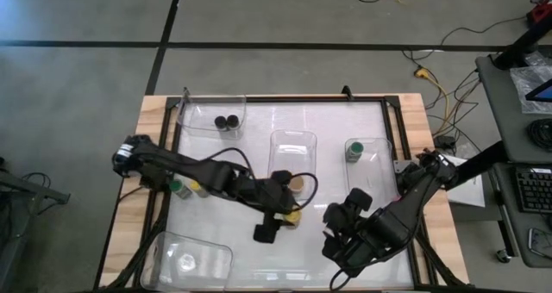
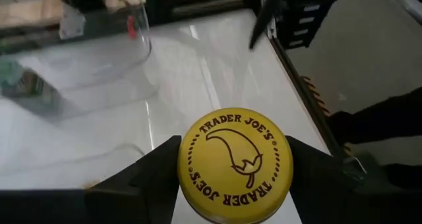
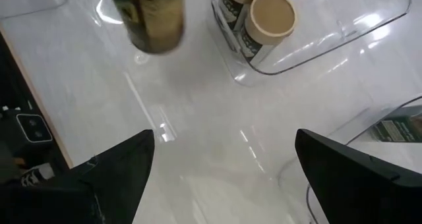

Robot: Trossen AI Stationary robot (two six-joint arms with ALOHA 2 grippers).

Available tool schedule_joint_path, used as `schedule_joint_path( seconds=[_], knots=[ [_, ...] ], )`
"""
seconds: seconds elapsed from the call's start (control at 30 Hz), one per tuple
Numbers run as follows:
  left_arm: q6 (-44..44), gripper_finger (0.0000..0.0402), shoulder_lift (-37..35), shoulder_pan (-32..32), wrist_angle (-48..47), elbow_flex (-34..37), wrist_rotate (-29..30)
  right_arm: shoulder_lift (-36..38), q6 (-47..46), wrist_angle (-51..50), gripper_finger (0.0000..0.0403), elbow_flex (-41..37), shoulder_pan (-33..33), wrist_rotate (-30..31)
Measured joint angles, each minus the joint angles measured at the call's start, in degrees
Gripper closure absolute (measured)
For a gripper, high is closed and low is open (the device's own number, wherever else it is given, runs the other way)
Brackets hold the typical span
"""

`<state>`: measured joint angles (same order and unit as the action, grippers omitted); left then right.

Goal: Sort spices by type
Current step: Put the bottom yellow seasoning bottle into the bottom left transparent bin

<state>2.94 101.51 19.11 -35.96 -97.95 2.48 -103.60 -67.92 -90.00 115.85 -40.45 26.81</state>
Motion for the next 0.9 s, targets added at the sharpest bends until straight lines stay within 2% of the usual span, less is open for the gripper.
schedule_joint_path(
  seconds=[0.3, 0.47, 0.67, 0.77, 0.9],
  knots=[
    [8.72, 0.0185, -6.47, 7.05, -4.67, 0.37, 0.48, 0.08, 3.38, -0.02, 0.0044, 0.00, 1.69, 0.27],
    [13.09, 0.0185, -8.98, 14.22, -9.62, 0.37, 8.08, 0.08, 6.01, 0.01, 0.0044, -0.09, 2.28, 0.36],
    [24.90, 0.0186, -9.77, 22.81, -17.12, 0.46, 17.03, 0.08, 14.39, -0.04, 0.0044, -0.98, 2.99, 0.30],
    [30.18, 0.0186, -9.74, 27.05, -19.95, 0.46, 18.00, 0.08, 17.95, -0.04, 0.0044, -1.03, 3.06, 0.36],
    [32.51, 0.0186, -8.82, 31.76, -21.66, 0.46, 18.16, 0.05, 16.01, 0.00, 0.0044, -1.15, 2.52, 0.29]
  ],
)
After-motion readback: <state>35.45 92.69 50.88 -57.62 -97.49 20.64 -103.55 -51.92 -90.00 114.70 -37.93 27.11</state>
